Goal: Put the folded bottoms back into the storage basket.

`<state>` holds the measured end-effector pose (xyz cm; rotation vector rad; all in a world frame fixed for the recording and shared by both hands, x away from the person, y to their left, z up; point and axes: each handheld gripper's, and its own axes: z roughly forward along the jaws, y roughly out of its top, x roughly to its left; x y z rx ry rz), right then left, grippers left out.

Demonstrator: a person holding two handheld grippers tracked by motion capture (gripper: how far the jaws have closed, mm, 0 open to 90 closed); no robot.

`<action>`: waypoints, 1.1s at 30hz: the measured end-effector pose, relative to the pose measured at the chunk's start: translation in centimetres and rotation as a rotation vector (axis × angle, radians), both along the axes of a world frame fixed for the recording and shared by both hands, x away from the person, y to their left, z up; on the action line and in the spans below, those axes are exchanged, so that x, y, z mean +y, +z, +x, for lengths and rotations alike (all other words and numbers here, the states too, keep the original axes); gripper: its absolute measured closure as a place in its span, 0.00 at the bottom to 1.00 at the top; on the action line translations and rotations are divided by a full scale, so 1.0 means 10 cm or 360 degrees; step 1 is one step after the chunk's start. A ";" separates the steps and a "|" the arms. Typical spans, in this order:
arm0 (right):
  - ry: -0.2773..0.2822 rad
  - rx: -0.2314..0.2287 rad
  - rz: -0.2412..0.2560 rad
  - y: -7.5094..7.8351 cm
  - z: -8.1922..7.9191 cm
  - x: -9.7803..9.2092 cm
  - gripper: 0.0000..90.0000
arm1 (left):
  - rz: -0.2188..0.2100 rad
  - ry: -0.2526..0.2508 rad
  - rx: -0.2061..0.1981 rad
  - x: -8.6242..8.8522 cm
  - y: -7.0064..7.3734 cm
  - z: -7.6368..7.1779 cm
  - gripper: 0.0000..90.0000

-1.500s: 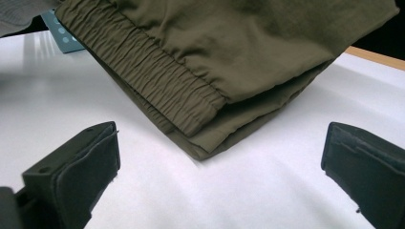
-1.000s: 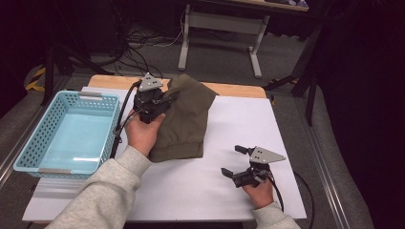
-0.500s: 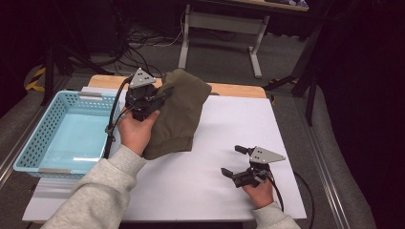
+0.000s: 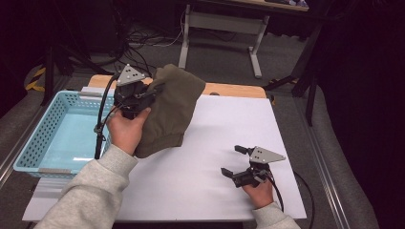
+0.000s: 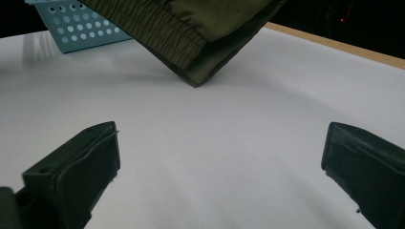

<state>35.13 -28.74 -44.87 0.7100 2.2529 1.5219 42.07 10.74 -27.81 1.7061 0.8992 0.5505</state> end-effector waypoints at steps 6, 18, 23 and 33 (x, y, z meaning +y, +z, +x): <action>-0.0002 -0.0002 -0.0002 0.00 0.00 0.00 0.00 | -0.0013 0.0026 -0.0010 0.09 0.05 -0.01 0.89; -0.0002 -0.0002 -0.0003 0.00 0.00 0.00 0.00 | -0.0021 0.0060 -0.0031 0.24 0.13 -0.04 0.89; -0.0004 -0.0003 -0.0004 0.00 0.00 0.00 0.00 | -0.0018 0.0071 -0.0031 0.33 0.17 -0.08 0.89; -0.0006 0.0000 -0.0004 0.00 0.00 0.00 0.00 | -0.0022 0.0088 -0.0033 0.49 0.24 -0.14 0.89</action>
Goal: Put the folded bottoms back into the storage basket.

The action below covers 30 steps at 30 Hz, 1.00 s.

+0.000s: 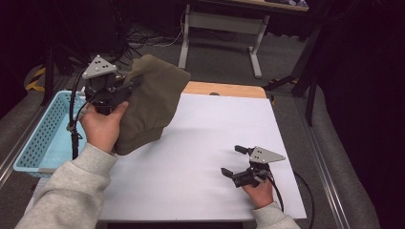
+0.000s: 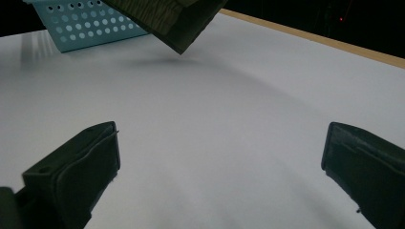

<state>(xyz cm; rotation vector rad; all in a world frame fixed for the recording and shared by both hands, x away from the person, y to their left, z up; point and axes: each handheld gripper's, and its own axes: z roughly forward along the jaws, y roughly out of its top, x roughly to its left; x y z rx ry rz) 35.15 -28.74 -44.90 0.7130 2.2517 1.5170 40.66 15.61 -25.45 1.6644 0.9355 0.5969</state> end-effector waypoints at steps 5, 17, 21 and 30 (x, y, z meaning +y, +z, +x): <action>0.0000 0.0001 0.0003 0.00 0.00 0.00 0.00 | 0.0001 0.0013 0.0005 0.09 0.03 -0.03 0.89; -0.0001 0.0001 0.0003 0.00 0.00 0.00 0.00 | 0.0009 0.0043 0.0010 0.34 0.10 -0.13 0.89; -0.0002 0.0005 0.0006 0.00 0.00 0.00 0.00 | 0.0026 0.0052 0.0038 0.45 0.12 -0.17 0.89; -0.0007 0.0004 0.0005 0.00 0.00 0.00 0.00 | 0.0075 0.0076 0.0088 0.67 0.14 -0.24 0.89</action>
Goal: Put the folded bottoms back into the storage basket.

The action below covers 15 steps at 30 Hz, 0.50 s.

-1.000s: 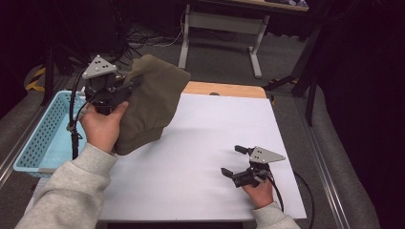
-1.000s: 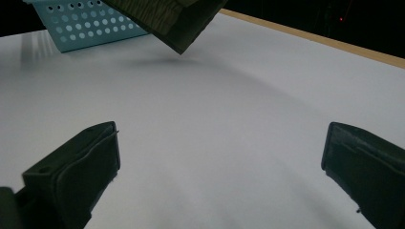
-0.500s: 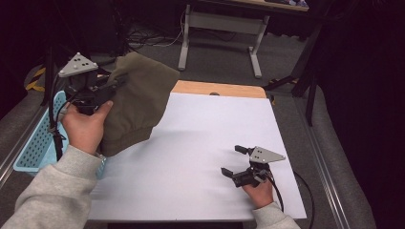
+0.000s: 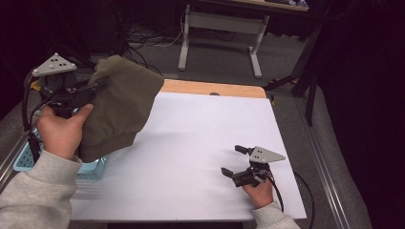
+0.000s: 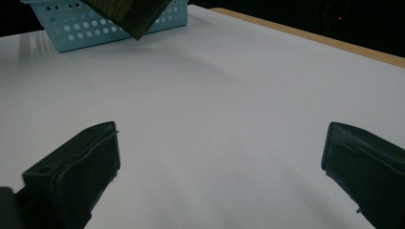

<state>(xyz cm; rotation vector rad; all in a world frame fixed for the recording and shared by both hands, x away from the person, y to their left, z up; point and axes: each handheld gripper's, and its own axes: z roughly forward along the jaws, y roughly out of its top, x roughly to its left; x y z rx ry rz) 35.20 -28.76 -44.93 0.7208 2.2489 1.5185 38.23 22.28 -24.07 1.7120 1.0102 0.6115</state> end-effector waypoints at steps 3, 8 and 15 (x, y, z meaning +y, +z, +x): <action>-0.0001 -0.0001 -0.0001 0.00 0.00 0.00 0.00 | 0.0003 0.0004 0.0015 0.05 0.01 -0.01 0.89; -0.0001 0.0000 -0.0001 0.00 0.00 0.00 0.00 | -0.0001 0.0015 0.0066 0.19 0.02 -0.01 0.89; 0.0000 -0.0001 -0.0001 0.00 0.00 0.00 0.00 | -0.0001 0.0044 0.0126 0.36 0.00 0.01 0.89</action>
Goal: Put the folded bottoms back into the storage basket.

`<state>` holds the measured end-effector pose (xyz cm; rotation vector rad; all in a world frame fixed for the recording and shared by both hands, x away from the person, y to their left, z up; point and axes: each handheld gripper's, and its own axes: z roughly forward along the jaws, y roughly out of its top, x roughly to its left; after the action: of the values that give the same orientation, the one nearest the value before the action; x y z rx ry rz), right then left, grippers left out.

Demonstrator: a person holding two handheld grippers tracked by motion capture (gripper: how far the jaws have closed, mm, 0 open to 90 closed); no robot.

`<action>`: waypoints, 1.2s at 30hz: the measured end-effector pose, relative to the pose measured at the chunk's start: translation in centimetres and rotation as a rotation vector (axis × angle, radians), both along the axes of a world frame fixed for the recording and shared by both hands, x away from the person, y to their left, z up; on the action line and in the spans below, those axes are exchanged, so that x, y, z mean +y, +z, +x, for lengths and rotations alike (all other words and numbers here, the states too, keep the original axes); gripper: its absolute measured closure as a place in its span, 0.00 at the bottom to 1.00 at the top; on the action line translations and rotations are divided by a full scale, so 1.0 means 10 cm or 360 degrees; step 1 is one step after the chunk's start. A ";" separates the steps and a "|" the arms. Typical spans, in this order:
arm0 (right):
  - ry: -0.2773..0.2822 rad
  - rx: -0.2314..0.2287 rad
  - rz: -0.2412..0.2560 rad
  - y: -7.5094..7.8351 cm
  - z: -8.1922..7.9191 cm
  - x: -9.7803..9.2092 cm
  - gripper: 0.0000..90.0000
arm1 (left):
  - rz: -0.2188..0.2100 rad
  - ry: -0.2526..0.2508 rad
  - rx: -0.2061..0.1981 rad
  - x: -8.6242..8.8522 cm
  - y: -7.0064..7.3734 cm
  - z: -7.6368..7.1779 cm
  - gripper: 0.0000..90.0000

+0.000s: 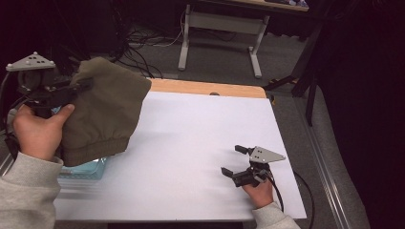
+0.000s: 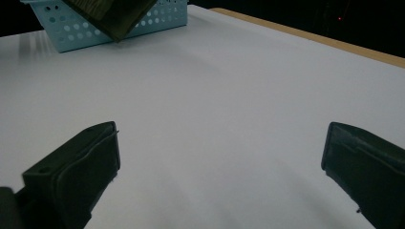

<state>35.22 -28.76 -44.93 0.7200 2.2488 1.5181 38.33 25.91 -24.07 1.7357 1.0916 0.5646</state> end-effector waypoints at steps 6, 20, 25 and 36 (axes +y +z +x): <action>-0.0001 0.0000 -0.0001 0.00 0.00 0.00 0.00 | 0.0013 0.0023 0.0030 0.11 -0.02 0.02 0.89; -0.0005 0.0001 -0.0001 0.00 0.00 0.00 0.00 | 0.0009 0.0103 0.0080 0.41 -0.06 0.04 0.89; -0.0008 0.0003 -0.0001 0.00 0.00 0.00 0.00 | 0.0046 0.0122 0.0099 0.50 -0.08 0.03 0.89; -0.0020 0.0008 -0.0004 0.00 0.01 0.00 0.00 | 0.0062 0.0158 0.0143 0.77 -0.13 0.03 0.89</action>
<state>35.28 -28.79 -44.98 0.7372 2.2451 1.5093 38.58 33.61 -25.36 1.7619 1.2429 0.5774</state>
